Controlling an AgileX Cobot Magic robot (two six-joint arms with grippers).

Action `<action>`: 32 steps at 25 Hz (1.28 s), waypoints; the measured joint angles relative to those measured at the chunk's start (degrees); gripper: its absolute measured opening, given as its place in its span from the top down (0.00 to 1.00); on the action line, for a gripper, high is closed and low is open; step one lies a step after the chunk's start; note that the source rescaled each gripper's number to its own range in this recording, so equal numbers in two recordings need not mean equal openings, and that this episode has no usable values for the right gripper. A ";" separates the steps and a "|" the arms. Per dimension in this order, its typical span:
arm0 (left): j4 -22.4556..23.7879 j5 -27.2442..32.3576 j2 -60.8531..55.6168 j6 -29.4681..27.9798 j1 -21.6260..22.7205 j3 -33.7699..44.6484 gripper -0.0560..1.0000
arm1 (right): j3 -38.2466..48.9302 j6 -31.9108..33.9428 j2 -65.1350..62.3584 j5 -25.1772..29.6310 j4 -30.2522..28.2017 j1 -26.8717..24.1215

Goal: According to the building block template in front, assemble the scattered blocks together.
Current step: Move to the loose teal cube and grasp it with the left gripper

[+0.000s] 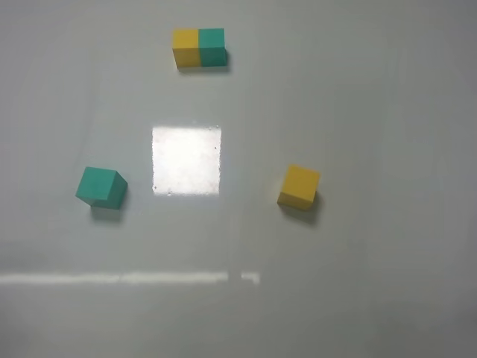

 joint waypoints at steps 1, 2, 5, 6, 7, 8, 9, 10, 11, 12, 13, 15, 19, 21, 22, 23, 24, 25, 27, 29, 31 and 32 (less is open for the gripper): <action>0.00 0.00 0.00 0.00 0.00 0.00 0.35 | 0.00 0.00 0.00 0.00 0.00 0.00; 0.00 0.00 0.00 0.00 0.00 0.00 0.35 | 0.00 0.00 0.00 0.00 0.00 0.00; 0.00 0.00 0.00 0.00 0.00 0.00 0.35 | 0.00 0.00 0.00 0.00 0.00 0.00; 0.00 0.00 0.00 0.00 0.00 0.00 0.35 | 0.00 0.00 0.00 0.00 0.00 0.00; 0.00 0.00 0.00 0.00 0.00 0.00 0.35 | 0.00 0.00 0.00 0.00 0.00 0.00; 0.00 0.00 0.00 0.00 0.00 0.00 0.35 | 0.00 0.00 0.00 0.00 0.00 0.00; 0.00 0.00 0.00 0.00 0.00 0.00 0.35 | 0.00 0.00 0.00 0.00 0.00 0.00; 0.00 0.00 0.00 0.00 0.00 0.00 0.35 | 0.00 0.00 0.00 0.00 0.00 0.00; 0.00 0.00 0.00 0.00 0.00 0.00 0.35 | 0.00 0.00 0.00 0.00 0.00 0.00; 0.00 0.00 0.00 0.00 0.00 0.00 0.35 | 0.00 0.00 0.00 0.00 0.00 0.00; 0.00 0.00 0.00 0.00 0.00 0.00 0.35 | 0.00 0.00 0.00 0.00 0.00 0.00; 0.00 0.00 0.00 0.72 0.00 0.00 0.35 | 0.00 0.00 0.00 0.00 0.00 0.00; -0.43 0.06 1.91 4.61 0.00 -1.19 0.35 | 0.00 0.00 0.00 0.00 0.00 0.00; -0.43 -0.01 4.23 5.72 -0.59 -2.91 0.35 | 0.00 0.00 0.00 0.00 0.00 0.00; 0.00 -0.01 5.49 6.75 -1.06 -4.02 0.35 | 0.00 0.00 0.00 0.00 0.00 0.00; 0.00 -0.01 6.59 8.57 -1.73 -4.95 0.35 | 0.00 0.00 0.00 0.00 0.00 0.00; 0.34 -0.16 7.93 10.85 -2.50 -6.11 0.35 | 0.00 0.00 0.00 0.00 0.00 0.00; 0.92 -0.29 9.28 13.36 -3.32 -7.31 0.35 | 0.00 0.00 0.00 0.00 0.00 0.00; 2.14 -0.50 11.82 18.73 -4.77 -9.54 0.35 | 0.00 0.00 0.00 0.00 0.00 0.00; 3.14 -0.50 14.76 24.43 -6.20 -12.03 0.35 | 0.00 0.00 0.00 0.00 0.00 0.00; 3.88 -0.55 17.72 28.99 -7.86 -14.45 0.35 | 0.00 0.00 0.00 0.00 0.00 0.00; 4.31 -0.55 19.47 31.31 -8.80 -15.86 0.35 | 0.00 0.00 0.00 0.00 0.00 0.00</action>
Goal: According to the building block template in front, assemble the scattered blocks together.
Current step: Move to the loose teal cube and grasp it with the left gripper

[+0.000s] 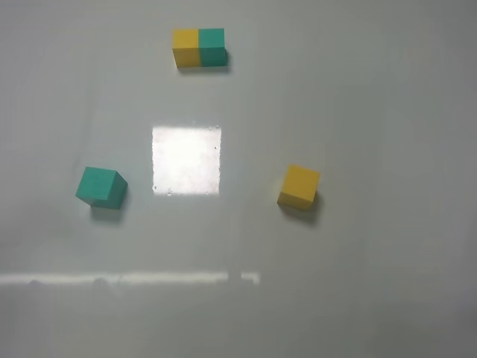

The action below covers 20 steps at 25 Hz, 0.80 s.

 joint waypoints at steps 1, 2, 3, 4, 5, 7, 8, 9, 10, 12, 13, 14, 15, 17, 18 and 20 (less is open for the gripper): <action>0.40 0.05 1.84 1.87 -0.82 -1.49 0.35 | 0.00 0.00 0.00 0.00 0.00 0.00; 0.63 0.19 3.54 4.09 -1.83 -2.75 0.35 | 0.00 0.00 0.00 0.00 0.00 0.00; 1.05 0.49 5.64 6.14 -2.87 -4.28 0.35 | 0.00 0.00 0.00 0.00 0.00 0.00; 1.68 0.84 7.88 8.04 -3.91 -5.83 0.35 | 0.00 0.00 0.00 0.00 0.00 0.00; 2.24 1.13 9.82 9.44 -4.76 -7.12 0.35 | 0.00 0.00 0.00 0.00 0.00 0.00; 3.52 1.52 14.40 12.58 -6.88 -10.25 0.35 | 0.00 0.00 0.00 0.00 0.00 0.00; 4.21 1.63 16.67 13.67 -7.82 -11.84 0.35 | 0.00 0.00 0.00 0.00 0.00 0.00; 4.79 1.63 18.60 14.77 -8.97 -13.17 0.35 | 0.00 0.00 0.00 0.00 0.00 0.00; 5.46 1.63 20.90 15.99 -10.11 -14.73 0.35 | 0.00 0.00 0.00 0.00 0.00 0.00; 6.41 1.63 25.09 18.18 -12.33 -17.53 0.35 | 0.00 0.00 0.00 0.00 0.00 0.00; 6.58 1.63 27.31 19.17 -13.57 -18.58 0.35 | 0.00 0.00 0.00 0.00 0.00 0.00; 6.63 1.63 29.57 19.98 -14.87 -19.71 0.35 | 0.00 0.00 0.00 0.00 0.00 0.00; 6.76 1.63 31.83 20.61 -16.00 -20.76 0.35 | 0.00 0.00 0.00 0.00 0.00 0.00; 6.77 1.63 35.92 22.06 -18.86 -22.52 0.35 | 0.00 0.00 0.00 0.00 0.00 0.00; 6.77 1.63 38.08 23.08 -20.32 -23.34 0.35 | 0.00 0.00 0.00 0.00 0.00 0.00; 6.77 1.63 41.57 25.33 -22.77 -24.71 0.35 | 0.00 0.00 0.00 0.00 0.00 0.00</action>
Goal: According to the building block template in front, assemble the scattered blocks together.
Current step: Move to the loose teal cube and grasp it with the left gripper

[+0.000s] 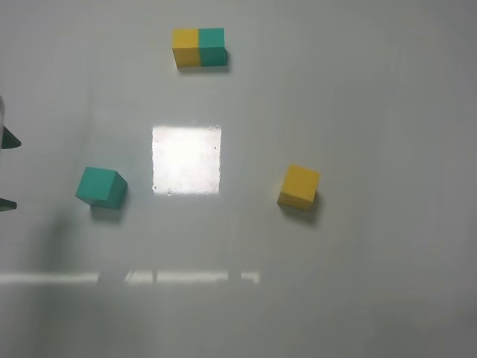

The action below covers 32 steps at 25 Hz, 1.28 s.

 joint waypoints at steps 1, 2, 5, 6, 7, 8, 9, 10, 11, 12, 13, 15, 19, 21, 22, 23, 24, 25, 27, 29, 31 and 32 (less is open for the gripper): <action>0.00 0.16 1.64 1.31 -1.12 -0.67 0.35 | 0.00 0.00 0.00 0.00 0.00 0.00; 0.00 0.41 3.10 2.55 -1.91 -1.30 0.35 | 0.00 0.00 0.00 0.00 0.00 0.00; 0.13 0.73 6.34 5.37 -3.63 -2.74 0.35 | 0.00 0.00 0.00 0.00 0.00 0.00; 0.26 0.60 7.22 5.79 -3.98 -3.01 0.35 | 0.00 0.00 0.00 0.00 0.00 0.00; 0.48 0.54 7.92 6.31 -4.30 -3.30 0.35 | 0.00 0.00 0.00 0.00 0.00 0.00; 0.59 0.27 8.62 6.78 -4.60 -3.52 0.35 | 0.00 0.00 0.00 0.00 0.00 0.00; 0.67 0.18 9.20 7.33 -4.83 -3.64 0.35 | 0.00 0.00 0.00 0.00 0.00 0.00; 0.83 0.13 9.62 7.58 -4.98 -3.76 0.35 | 0.00 0.00 0.00 0.00 0.00 0.00; 1.07 0.13 10.07 7.74 -4.99 -3.83 0.35 | 0.00 0.00 0.00 0.00 0.00 0.00; 1.27 0.07 10.51 7.89 -4.99 -3.94 0.35 | 0.00 0.00 0.00 0.00 0.00 0.00; 1.87 0.00 10.94 7.91 -4.99 -3.96 0.35 | 0.00 0.00 0.00 0.00 0.00 0.00; 2.82 -0.14 11.71 8.02 -4.99 -3.96 0.35 | 0.00 0.00 0.00 0.00 0.00 0.00; 3.35 -1.24 13.15 8.02 -4.99 -3.96 0.35 | 0.00 0.00 0.00 0.00 0.00 0.00; 3.48 -1.83 13.81 8.02 -4.99 -3.96 0.35 | 0.00 0.00 0.00 0.00 0.00 0.00; 3.62 -2.08 14.14 8.02 -4.99 -3.96 0.35 | 0.00 0.00 0.00 0.00 0.00 0.00; 3.74 -2.28 14.58 8.02 -4.99 -3.96 0.35 | 0.00 0.00 0.00 0.00 0.00 0.00; 3.82 -2.54 14.94 8.02 -4.99 -4.00 0.35 | 0.00 0.00 0.00 0.00 0.00 0.00; 3.88 -2.77 15.21 8.02 -4.99 -4.00 0.35 | 0.00 0.00 0.00 0.00 0.00 0.00; 3.88 -3.70 15.88 8.02 -4.99 -4.00 0.35 | 0.00 0.00 0.00 0.00 0.00 0.00; 3.88 -4.23 16.39 8.02 -4.99 -4.00 0.35 | 0.00 0.00 0.00 0.00 0.00 0.00; 3.88 -4.36 16.84 8.02 -4.99 -4.00 0.35 | 0.00 0.00 0.00 0.00 0.00 0.00; 3.88 -4.48 17.00 8.02 -4.99 -4.00 0.35 | 0.00 0.00 0.00 0.00 0.00 0.00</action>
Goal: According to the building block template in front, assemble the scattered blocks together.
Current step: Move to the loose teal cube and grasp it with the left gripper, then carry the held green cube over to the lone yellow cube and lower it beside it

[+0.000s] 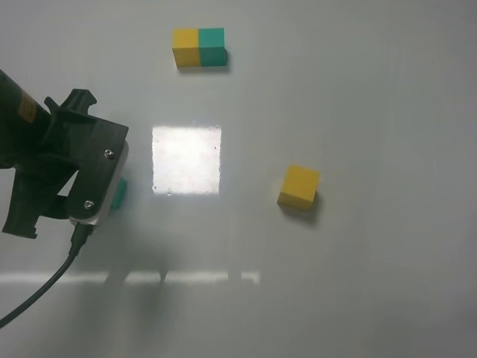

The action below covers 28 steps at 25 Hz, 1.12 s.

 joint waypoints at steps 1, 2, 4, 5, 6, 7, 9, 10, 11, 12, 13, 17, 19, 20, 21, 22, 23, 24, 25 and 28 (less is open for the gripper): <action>0.00 -0.14 0.18 0.00 0.00 0.00 0.35 | 0.00 0.00 0.00 0.00 0.00 0.00; 0.00 -0.14 0.40 0.00 0.00 0.00 0.35 | 0.00 0.00 0.00 0.00 0.00 0.00; 0.00 -0.14 0.88 0.06 0.00 0.00 0.35 | 0.00 0.00 0.00 0.00 0.00 0.00; 0.00 -0.14 1.15 0.06 0.00 0.00 0.35 | 0.00 0.00 0.00 0.00 0.00 0.00; 0.00 -0.14 1.38 0.06 0.00 0.00 0.35 | 0.00 0.00 0.00 0.00 0.00 0.00; 0.00 -0.14 1.61 0.06 0.00 0.00 0.35 | 0.00 0.00 0.00 0.00 0.00 0.00; 0.00 -0.25 2.00 0.06 0.00 0.00 0.35 | 0.00 0.00 0.00 0.00 0.00 0.00; 0.00 -0.36 2.11 0.06 0.00 0.00 0.35 | 0.00 0.00 0.00 0.00 0.00 0.00; 0.00 -0.44 2.23 0.06 0.00 0.00 0.35 | 0.00 0.00 0.00 0.00 0.00 0.00; 0.00 -0.58 2.24 0.06 0.00 0.00 0.35 | 0.00 0.00 0.00 0.00 0.00 0.00; 0.00 -0.72 2.24 0.06 0.00 0.00 0.35 | 0.00 0.00 0.00 0.00 0.00 0.00; 0.00 -0.85 2.24 0.06 0.00 0.00 0.39 | 0.00 0.00 0.00 0.00 0.00 0.00; 0.00 -0.95 2.24 0.00 0.00 0.00 0.60 | 0.00 0.00 0.00 0.00 0.00 0.00; 0.06 -0.95 2.30 0.00 0.00 0.00 0.74 | 0.00 0.00 0.00 0.00 0.00 0.00; 0.12 -1.04 2.30 -0.05 0.00 0.00 0.95 | 0.00 0.00 0.00 0.00 0.00 0.00; 0.20 -0.99 2.44 -0.05 0.00 0.00 0.94 | 0.00 0.00 0.00 0.00 0.00 0.00; 0.29 -0.88 2.56 -0.07 0.00 0.00 0.94 | 0.00 0.00 0.00 0.00 0.00 0.00; 0.29 -0.81 2.76 -0.07 0.00 -0.13 0.94 | 0.00 0.00 0.00 0.00 0.00 0.00; 0.29 -0.63 2.83 -0.12 0.00 -0.28 0.94 | 0.00 0.00 0.00 0.00 0.00 0.00; 0.07 -0.25 3.00 -0.12 -0.23 -0.67 0.94 | 0.00 0.00 0.00 0.00 0.00 0.00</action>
